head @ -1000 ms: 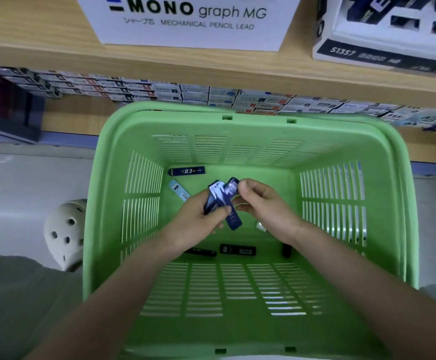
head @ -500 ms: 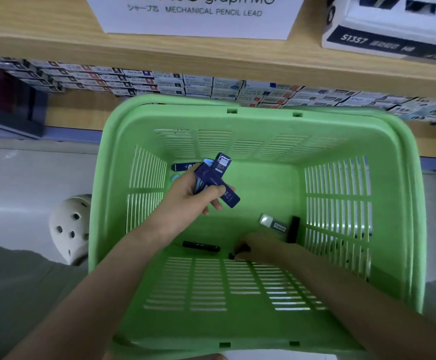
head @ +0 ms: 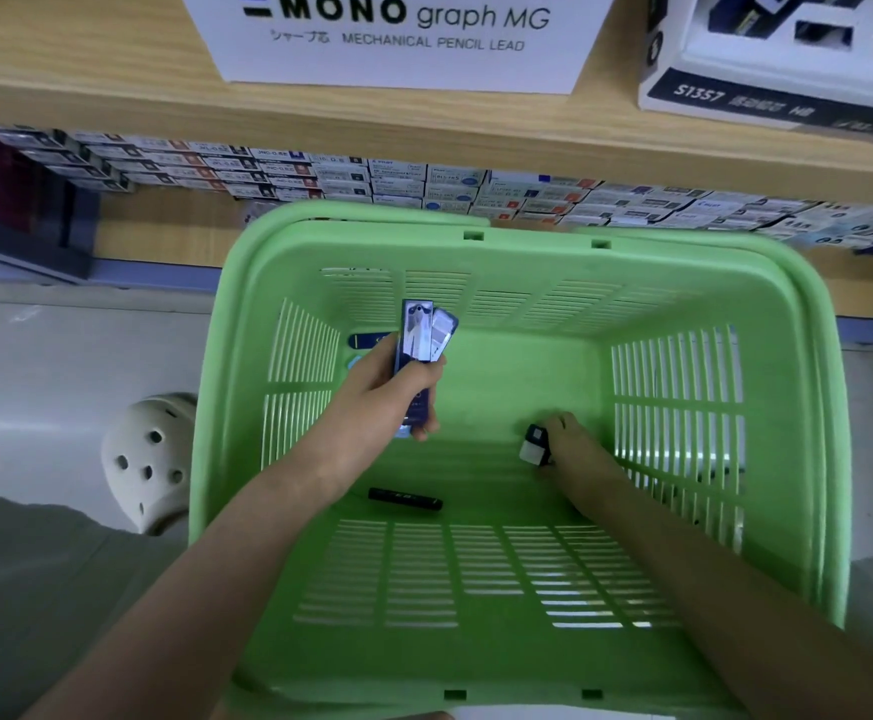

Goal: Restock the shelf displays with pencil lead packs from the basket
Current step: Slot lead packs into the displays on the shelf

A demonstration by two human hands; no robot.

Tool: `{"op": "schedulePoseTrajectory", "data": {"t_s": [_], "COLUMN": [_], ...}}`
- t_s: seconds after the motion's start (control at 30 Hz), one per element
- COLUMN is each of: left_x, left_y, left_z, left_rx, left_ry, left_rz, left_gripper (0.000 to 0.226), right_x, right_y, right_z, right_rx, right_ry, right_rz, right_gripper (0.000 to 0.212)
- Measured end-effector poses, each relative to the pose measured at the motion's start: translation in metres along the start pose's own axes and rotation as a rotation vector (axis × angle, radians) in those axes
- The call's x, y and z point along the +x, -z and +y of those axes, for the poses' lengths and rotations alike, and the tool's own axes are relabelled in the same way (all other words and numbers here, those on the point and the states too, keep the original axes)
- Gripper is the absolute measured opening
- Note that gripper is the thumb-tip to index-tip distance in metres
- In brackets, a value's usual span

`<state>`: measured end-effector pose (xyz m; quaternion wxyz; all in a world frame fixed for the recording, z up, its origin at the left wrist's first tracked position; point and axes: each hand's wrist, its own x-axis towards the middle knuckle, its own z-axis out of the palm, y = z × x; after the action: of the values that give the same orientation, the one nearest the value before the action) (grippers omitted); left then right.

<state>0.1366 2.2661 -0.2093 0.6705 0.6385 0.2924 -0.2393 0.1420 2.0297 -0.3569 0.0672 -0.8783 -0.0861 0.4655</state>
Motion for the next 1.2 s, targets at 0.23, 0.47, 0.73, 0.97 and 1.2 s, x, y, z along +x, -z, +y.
{"op": "schedulePoseTrajectory", "data": {"t_s": [0.23,0.47,0.73,0.97,1.2], "left_x": [-0.005,-0.010,-0.015,-0.027,-0.053], "left_y": [0.003,0.011,0.018,0.028,0.030], "left_z": [0.001,0.002,-0.001,-0.002,-0.010], "left_rx": [0.016,0.036,0.043,0.124,0.145], "left_ry": [-0.008,-0.066,-0.081,-0.073,-0.065], "left_rz": [0.017,0.016,0.010,0.037,0.253], "left_gripper": [0.022,0.013,0.010,0.007,0.029], "right_x": [-0.001,-0.001,-0.011,-0.021,-0.079], "right_y": [-0.001,-0.037,-0.035,-0.020,0.047], "right_z": [-0.044,-0.108,-0.125,-0.127,-0.145], "right_rx": [0.204,0.206,0.210,0.262,0.723], "right_ry": [0.265,0.333,0.336,0.269,0.291], "right_rz": [0.031,-0.190,-0.399,-0.418,-0.113], "right_gripper": [0.014,0.037,0.035,0.038,0.024]}}
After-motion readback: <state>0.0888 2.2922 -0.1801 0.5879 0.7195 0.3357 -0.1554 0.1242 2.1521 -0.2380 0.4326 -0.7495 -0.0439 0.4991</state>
